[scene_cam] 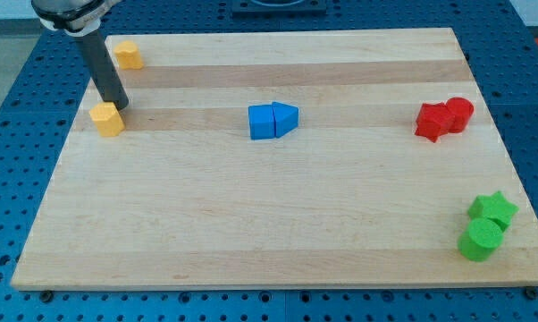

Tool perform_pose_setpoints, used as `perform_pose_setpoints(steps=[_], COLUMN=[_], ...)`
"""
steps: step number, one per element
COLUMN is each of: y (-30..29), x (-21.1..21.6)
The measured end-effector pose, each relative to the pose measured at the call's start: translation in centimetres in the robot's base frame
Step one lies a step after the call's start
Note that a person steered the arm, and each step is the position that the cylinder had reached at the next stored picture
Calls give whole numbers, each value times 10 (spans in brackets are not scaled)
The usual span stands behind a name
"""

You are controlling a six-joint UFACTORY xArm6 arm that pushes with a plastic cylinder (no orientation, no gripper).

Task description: Slightly move the yellow heart towards the yellow hexagon

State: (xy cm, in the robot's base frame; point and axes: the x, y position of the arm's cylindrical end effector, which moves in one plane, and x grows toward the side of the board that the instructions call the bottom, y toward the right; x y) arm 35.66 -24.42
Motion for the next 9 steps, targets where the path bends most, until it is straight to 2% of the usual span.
perform_pose_setpoints(steps=[1, 3, 4, 5, 6, 7, 8, 9], y=[3, 90, 134, 144, 117, 59, 21, 16], x=[0, -4, -39, -103, -153, -163, -156, -129])
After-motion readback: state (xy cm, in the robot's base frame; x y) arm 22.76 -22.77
